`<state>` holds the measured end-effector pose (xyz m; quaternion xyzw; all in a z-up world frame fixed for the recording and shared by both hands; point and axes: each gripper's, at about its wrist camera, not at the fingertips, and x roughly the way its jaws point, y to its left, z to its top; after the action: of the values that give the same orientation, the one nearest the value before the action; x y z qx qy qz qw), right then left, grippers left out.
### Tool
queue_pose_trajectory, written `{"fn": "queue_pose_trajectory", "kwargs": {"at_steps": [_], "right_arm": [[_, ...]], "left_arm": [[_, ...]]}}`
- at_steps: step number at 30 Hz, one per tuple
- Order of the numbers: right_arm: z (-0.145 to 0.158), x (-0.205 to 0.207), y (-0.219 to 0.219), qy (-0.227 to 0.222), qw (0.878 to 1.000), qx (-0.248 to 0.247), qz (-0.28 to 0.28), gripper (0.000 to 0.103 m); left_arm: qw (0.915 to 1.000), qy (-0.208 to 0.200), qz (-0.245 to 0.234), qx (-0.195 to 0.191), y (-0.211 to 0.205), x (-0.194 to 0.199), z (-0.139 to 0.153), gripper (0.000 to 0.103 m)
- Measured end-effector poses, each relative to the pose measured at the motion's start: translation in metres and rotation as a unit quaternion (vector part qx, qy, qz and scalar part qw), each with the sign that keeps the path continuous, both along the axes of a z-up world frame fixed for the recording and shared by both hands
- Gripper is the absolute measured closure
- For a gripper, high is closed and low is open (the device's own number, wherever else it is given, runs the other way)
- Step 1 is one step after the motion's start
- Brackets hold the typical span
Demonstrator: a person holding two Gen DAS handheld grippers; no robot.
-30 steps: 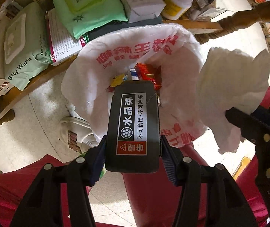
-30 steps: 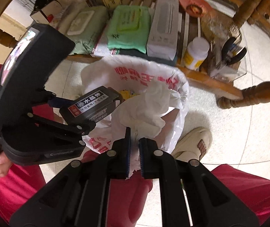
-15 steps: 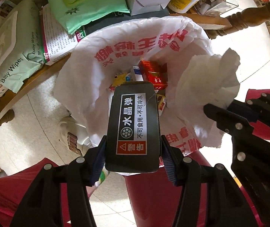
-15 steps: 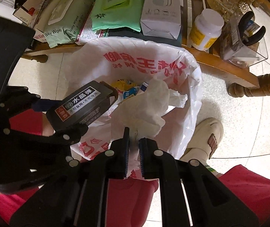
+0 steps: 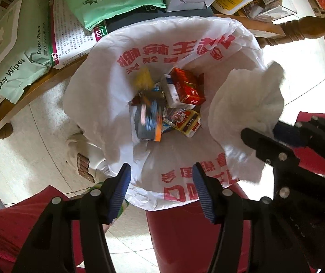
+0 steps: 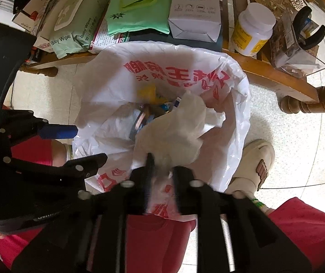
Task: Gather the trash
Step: 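Open the left tool over the bag while the right tool releases the tissue into it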
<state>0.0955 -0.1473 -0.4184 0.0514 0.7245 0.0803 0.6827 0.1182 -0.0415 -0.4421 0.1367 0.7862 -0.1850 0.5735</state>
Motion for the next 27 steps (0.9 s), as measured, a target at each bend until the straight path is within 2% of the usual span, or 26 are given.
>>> {"fn": "queue_pose_trajectory", "kwargs": {"at_steps": [1, 7, 10, 13, 16, 18, 20, 22, 27], "right_arm": [[0.000, 0.001, -0.001, -0.001, 1.000, -0.005, -0.002, 0.071], [-0.001, 0.003, -0.010, 0.001, 1.000, -0.006, -0.020, 0.061], [-0.001, 0.002, -0.011, 0.001, 1.000, -0.010, -0.022, 0.060], [0.000, 0.001, -0.014, 0.000, 1.000, -0.014, -0.026, 0.058], [0.003, -0.001, -0.018, -0.004, 0.999, -0.023, -0.031, 0.048], [0.004, -0.003, -0.020, -0.005, 0.999, -0.027, -0.035, 0.045], [0.006, -0.005, -0.021, -0.005, 0.999, -0.033, -0.038, 0.043], [0.008, -0.009, -0.022, -0.005, 0.998, -0.038, -0.041, 0.039], [0.018, -0.016, -0.019, -0.015, 0.998, -0.040, -0.049, 0.037]], "left_arm": [[1.0000, -0.003, -0.001, 0.005, 0.000, 0.000, -0.001, 0.046], [0.9999, 0.001, 0.006, 0.013, 0.004, 0.001, -0.004, 0.038], [0.9999, 0.001, 0.007, 0.015, 0.005, 0.001, -0.004, 0.036], [0.9995, -0.011, 0.008, 0.027, 0.007, 0.002, -0.004, 0.028], [0.9994, -0.014, 0.013, 0.030, 0.007, 0.003, -0.001, 0.026], [0.9992, -0.016, 0.020, 0.032, 0.009, 0.003, 0.001, 0.023], [0.9985, -0.027, 0.024, 0.042, 0.010, 0.003, 0.004, 0.016], [0.9978, -0.039, 0.022, 0.049, 0.011, 0.001, 0.008, 0.015], [0.9954, -0.063, 0.016, 0.070, 0.011, -0.005, 0.018, 0.015]]}}
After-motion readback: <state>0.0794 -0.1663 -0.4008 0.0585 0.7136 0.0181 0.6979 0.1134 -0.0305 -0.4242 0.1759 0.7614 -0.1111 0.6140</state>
